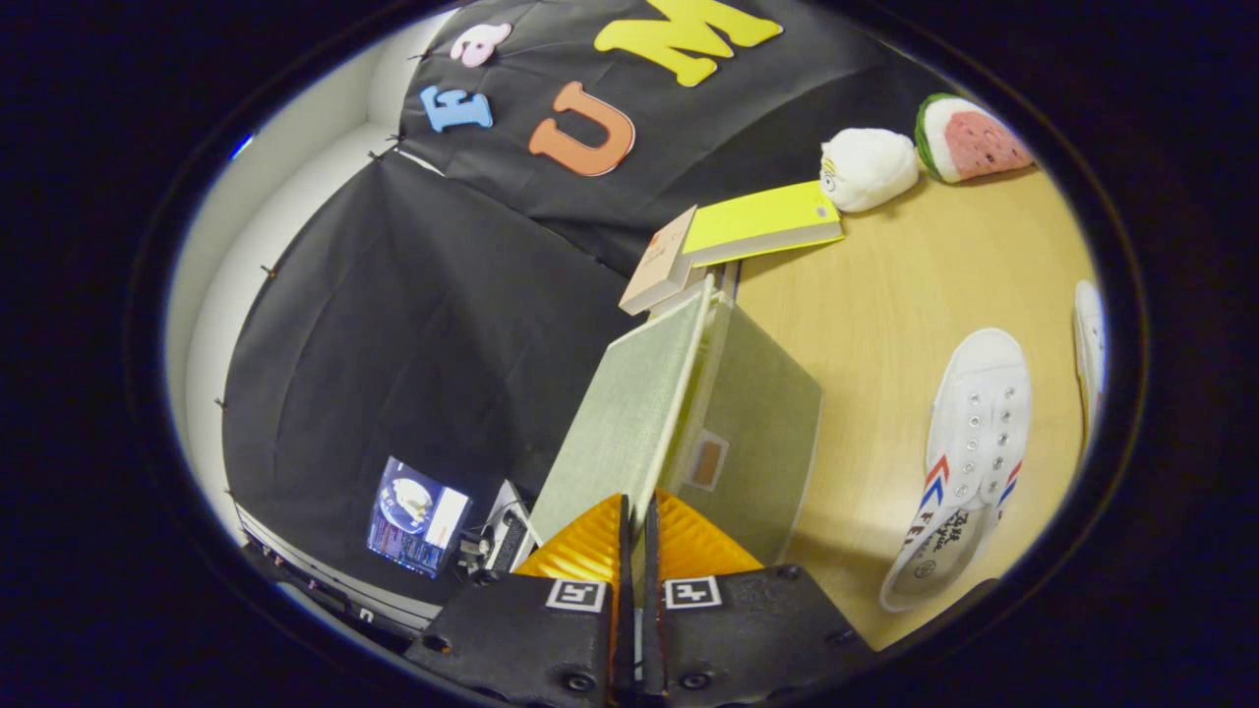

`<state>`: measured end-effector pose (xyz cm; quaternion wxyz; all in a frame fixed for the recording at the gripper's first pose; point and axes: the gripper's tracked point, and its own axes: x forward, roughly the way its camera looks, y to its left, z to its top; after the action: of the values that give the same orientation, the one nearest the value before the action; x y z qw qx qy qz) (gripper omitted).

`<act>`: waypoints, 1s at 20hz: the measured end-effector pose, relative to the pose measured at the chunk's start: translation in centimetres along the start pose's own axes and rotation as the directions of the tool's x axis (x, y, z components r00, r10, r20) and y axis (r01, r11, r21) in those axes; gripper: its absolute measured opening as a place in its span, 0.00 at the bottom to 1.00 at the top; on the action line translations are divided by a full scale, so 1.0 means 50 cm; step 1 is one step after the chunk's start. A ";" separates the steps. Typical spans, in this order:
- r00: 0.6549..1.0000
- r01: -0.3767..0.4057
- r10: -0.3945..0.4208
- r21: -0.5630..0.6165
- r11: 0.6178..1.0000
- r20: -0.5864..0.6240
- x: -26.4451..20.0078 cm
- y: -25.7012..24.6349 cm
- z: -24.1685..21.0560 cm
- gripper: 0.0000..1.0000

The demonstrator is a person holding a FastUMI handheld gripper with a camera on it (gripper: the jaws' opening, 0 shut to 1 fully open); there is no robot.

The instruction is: Open the storage box then place both shoes into the box .Put the left shoe in first, then the right shoe, with the right side of both shoes facing outward in a uniform manner.

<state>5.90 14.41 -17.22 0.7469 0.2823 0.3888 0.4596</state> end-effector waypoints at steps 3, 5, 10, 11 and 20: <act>0.999 0.037 -0.034 -0.089 0.995 0.034 -0.014 0.056 0.038 0.06; 0.996 0.070 -0.060 -0.163 0.984 0.063 -0.019 0.113 0.064 0.06; 0.987 0.150 -0.120 -0.323 0.935 0.111 0.011 0.267 0.107 0.06; 0.987 0.146 -0.115 -0.337 0.930 0.111 0.026 0.305 0.113 0.06; 0.990 0.142 -0.133 -0.454 0.880 0.052 0.247 0.485 0.075 0.13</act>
<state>1.12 35.51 -0.26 0.8267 0.0750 0.2817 0.4812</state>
